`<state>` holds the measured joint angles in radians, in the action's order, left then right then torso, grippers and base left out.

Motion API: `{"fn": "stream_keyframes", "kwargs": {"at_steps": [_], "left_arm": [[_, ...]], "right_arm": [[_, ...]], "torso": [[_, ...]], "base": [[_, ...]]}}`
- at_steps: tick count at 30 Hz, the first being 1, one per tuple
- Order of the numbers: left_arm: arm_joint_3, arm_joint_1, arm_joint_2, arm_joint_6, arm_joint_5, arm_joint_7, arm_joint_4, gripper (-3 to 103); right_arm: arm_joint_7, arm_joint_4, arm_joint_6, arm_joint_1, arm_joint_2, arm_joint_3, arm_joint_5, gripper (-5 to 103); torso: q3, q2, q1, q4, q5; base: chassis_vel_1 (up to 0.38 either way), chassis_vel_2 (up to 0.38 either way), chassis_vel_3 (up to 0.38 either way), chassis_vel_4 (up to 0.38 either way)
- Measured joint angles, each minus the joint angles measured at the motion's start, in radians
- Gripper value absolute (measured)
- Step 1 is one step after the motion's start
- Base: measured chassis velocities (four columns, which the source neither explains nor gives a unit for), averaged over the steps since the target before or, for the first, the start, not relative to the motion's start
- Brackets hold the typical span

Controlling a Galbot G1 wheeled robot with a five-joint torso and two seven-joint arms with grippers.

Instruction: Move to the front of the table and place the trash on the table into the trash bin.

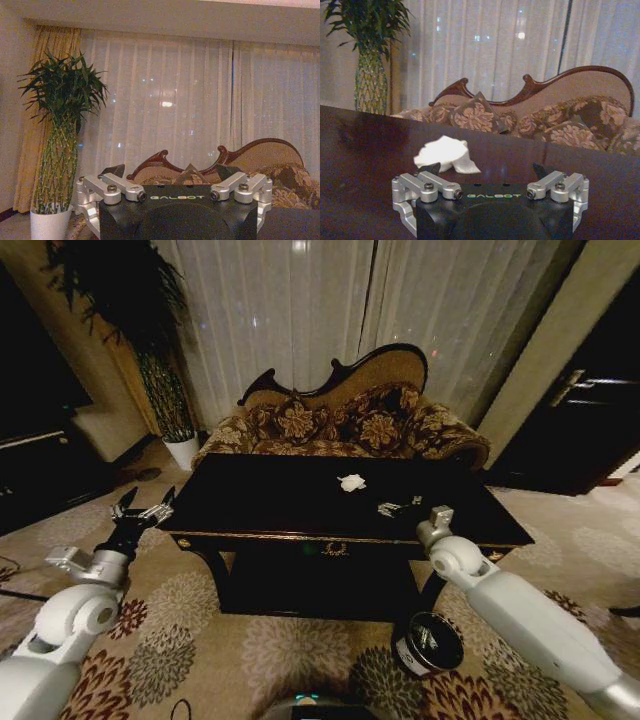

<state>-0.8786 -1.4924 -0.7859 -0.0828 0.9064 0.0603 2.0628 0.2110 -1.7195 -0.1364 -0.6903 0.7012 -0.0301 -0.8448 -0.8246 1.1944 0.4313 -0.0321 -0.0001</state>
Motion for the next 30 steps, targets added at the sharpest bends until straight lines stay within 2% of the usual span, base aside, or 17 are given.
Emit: {"fn": "stream_keyframes", "kwargs": {"at_steps": [13, 19, 30], "left_arm": [[0.000, 0.000, 0.000, 0.000, 0.000, 0.000, 0.000, 100], [0.000, 0.000, 0.000, 0.000, 0.000, 0.000, 0.000, 100], [0.000, 0.000, 0.000, 0.000, 0.000, 0.000, 0.000, 100]], "right_arm": [[0.007, 0.106, -0.002, 0.128, 0.076, -0.160, -0.007, 100], [0.009, 0.151, -0.003, 0.174, 0.120, -0.203, -0.015, 100], [0.010, 0.225, -0.003, 0.267, 0.156, -0.279, -0.021, 100]], "torso": [[0.000, 0.000, 0.000, -0.0002, 0.0000], [0.000, 0.000, 0.000, -0.0002, 0.0001], [0.000, 0.000, 0.000, -0.0003, -0.0001]], "base": [[0.000, 0.000, 0.000, 0.000], [0.000, 0.000, 0.000, 0.000], [0.000, 0.000, 0.000, 0.000]]}}
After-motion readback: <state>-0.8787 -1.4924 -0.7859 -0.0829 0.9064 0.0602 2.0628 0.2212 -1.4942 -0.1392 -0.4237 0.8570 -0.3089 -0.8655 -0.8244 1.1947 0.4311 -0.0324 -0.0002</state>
